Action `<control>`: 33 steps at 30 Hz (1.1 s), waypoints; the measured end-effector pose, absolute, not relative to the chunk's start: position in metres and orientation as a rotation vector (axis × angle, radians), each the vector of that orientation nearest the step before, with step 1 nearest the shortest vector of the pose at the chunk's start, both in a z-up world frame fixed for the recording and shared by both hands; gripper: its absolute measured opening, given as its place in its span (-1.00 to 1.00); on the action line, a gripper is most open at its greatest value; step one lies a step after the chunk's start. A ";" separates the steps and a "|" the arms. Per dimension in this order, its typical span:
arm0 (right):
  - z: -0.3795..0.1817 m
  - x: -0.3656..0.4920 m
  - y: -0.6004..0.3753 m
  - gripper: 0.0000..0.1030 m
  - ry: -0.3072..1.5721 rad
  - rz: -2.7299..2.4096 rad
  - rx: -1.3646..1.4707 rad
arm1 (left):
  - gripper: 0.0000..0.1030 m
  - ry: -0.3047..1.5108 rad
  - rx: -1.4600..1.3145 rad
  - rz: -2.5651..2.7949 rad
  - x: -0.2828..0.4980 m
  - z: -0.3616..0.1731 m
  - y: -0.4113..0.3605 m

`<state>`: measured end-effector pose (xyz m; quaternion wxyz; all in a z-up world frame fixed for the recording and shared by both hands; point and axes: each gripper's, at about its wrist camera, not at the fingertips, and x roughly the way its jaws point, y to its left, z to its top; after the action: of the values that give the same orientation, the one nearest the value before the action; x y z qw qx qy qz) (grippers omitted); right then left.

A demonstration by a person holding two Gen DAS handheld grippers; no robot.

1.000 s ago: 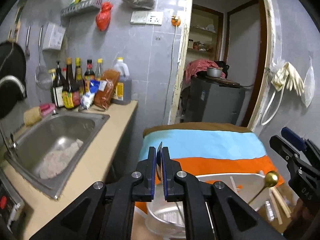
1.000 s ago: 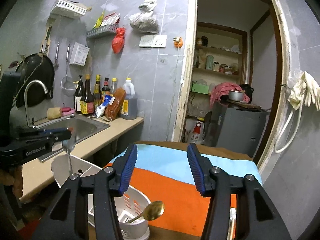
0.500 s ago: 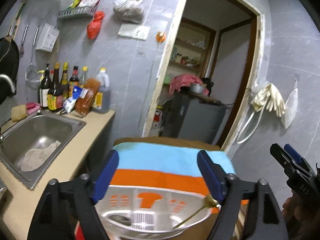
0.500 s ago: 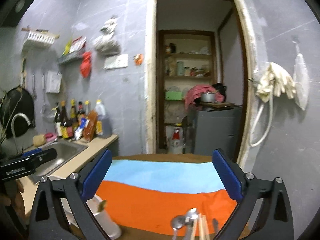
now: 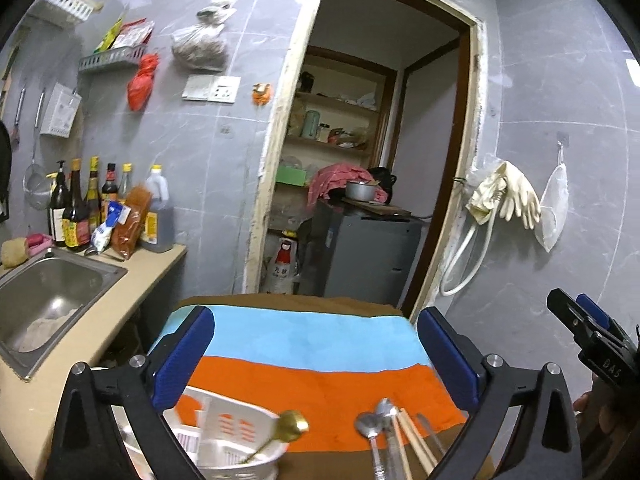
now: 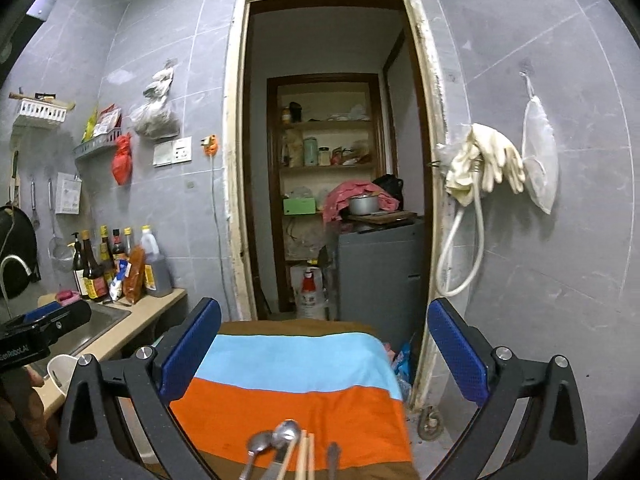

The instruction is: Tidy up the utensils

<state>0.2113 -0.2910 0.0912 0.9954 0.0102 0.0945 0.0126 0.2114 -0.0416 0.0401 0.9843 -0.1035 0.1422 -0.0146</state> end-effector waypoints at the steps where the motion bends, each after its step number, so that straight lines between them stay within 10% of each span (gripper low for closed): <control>1: 0.091 0.211 -0.297 0.97 0.191 0.024 0.020 | 0.99 0.283 -0.202 -0.032 0.213 0.040 -0.052; 24: -0.039 0.269 -0.403 0.93 0.559 0.176 0.131 | 0.97 0.594 -0.123 -0.087 0.272 -0.055 -0.150; 29: -0.083 0.283 -0.394 0.05 0.676 0.251 0.139 | 0.47 0.714 -0.112 -0.071 0.291 -0.088 -0.154; 33: -0.117 0.292 -0.376 -0.11 0.772 0.339 0.145 | 0.17 0.801 -0.117 -0.063 0.301 -0.111 -0.153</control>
<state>0.2917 -0.3756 -0.1174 0.9099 0.0705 0.3742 0.1642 0.3014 -0.1532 -0.1112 0.9188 -0.0571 0.3894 -0.0307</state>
